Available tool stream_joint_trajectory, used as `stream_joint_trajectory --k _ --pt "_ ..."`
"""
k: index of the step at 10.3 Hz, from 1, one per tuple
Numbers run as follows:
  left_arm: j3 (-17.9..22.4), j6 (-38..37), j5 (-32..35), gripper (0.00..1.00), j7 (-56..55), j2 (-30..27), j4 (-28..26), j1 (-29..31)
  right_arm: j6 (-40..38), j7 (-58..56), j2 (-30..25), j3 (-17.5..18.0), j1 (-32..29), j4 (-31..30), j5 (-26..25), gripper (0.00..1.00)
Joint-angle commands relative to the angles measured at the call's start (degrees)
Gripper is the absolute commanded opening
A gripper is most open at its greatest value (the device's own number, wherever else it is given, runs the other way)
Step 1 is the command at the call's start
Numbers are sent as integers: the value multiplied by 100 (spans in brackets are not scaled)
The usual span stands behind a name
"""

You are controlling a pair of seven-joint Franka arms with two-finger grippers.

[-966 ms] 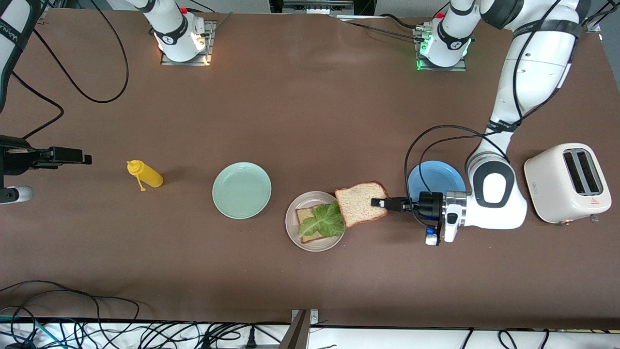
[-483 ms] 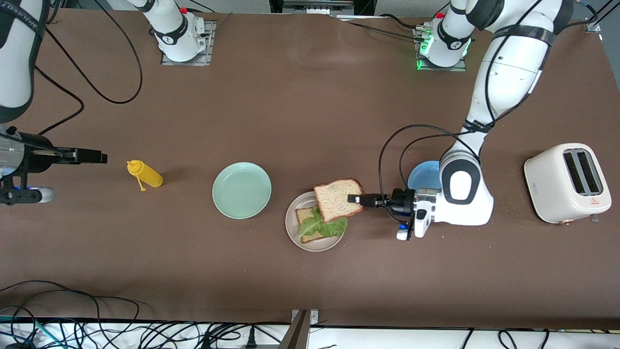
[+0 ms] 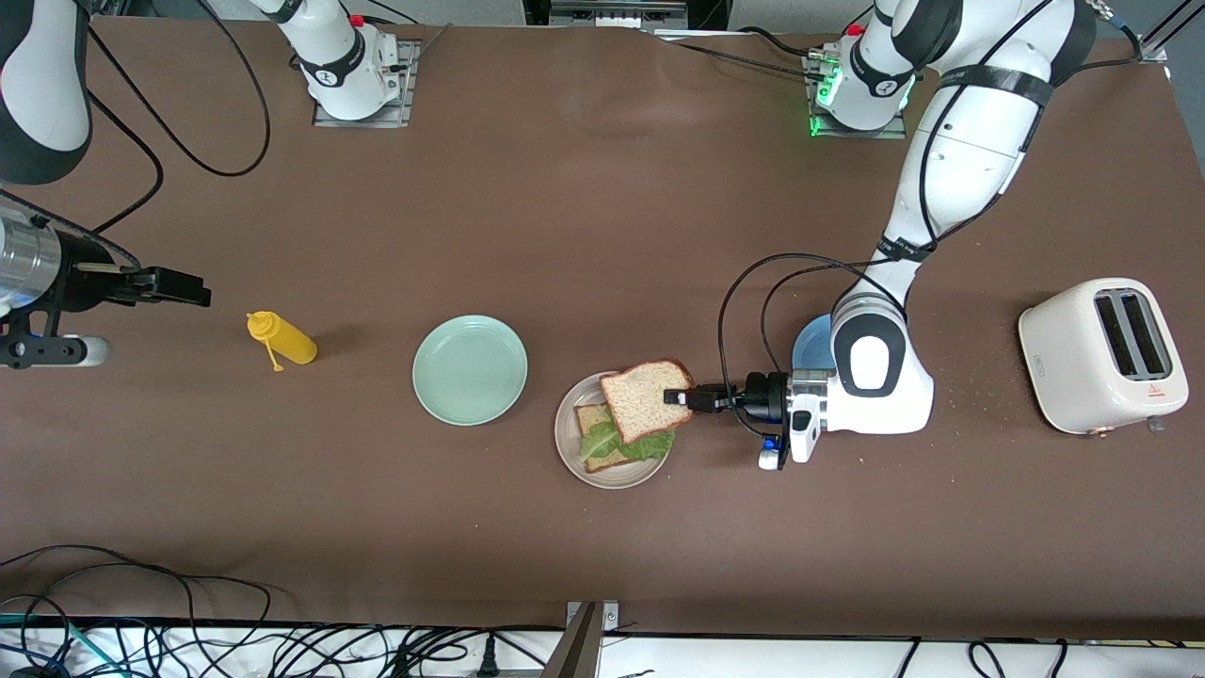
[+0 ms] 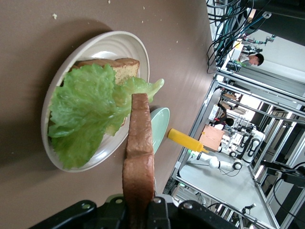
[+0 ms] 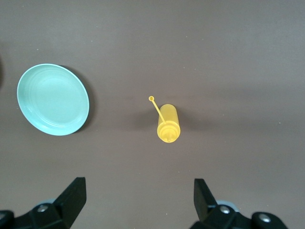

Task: Make sandwich on beige plate with both arms
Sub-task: 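Lower the bread onto the lettuce and open the left gripper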

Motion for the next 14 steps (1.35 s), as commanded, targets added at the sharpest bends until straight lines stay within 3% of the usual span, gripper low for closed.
stream_joint_trajectory --k 1,7,12,13,14 --pt "64 171 -423 0 123 88 163 -98 339 -59 -453 1073 -821 -590 -622 100" --pt "72 716 -758 0 438 316 304 -449 611 21 -303 1122 -1044 -555 -292 100" --pt "81 858 -750 0 641 404 304 -458 621 -50 -286 1131 -1000 -546 -415 100" --pt "99 858 -741 37 772 404 304 -450 629 -6 -277 1139 -991 -546 -415 100" --pt "99 893 -750 88 965 404 304 -450 630 3 -286 1140 -991 -546 -406 100"
